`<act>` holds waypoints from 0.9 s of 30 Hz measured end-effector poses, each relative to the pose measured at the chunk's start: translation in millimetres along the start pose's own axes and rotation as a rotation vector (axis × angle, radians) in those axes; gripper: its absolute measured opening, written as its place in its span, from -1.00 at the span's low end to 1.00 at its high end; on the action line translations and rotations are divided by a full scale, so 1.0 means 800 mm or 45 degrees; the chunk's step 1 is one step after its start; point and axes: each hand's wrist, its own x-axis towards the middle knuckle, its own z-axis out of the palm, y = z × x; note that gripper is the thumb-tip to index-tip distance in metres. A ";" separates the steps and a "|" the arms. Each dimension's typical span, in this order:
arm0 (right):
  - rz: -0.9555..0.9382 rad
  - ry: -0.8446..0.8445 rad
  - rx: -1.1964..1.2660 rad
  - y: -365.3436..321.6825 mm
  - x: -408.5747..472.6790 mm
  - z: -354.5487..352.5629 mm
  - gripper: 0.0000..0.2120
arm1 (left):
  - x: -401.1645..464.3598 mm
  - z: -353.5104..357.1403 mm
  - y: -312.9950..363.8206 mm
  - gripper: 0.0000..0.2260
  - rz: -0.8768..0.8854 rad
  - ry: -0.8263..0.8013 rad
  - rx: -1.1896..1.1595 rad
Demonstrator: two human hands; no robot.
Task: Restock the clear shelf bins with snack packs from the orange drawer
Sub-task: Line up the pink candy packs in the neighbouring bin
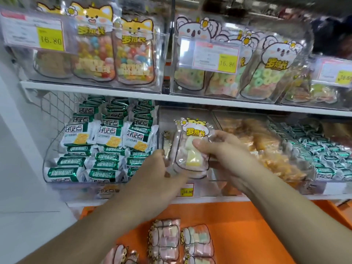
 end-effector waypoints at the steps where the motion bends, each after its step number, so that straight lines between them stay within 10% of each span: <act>1: -0.006 0.048 -0.007 -0.001 0.007 0.000 -0.54 | -0.005 0.000 -0.004 -0.56 0.048 0.023 0.151; 7: 0.041 0.041 -0.197 0.026 0.038 0.029 -0.61 | -0.021 0.003 -0.039 -0.51 0.361 0.059 0.630; 27: 0.142 -0.240 -1.238 0.066 0.076 0.033 -0.44 | -0.017 0.016 -0.056 -0.59 0.458 0.036 0.806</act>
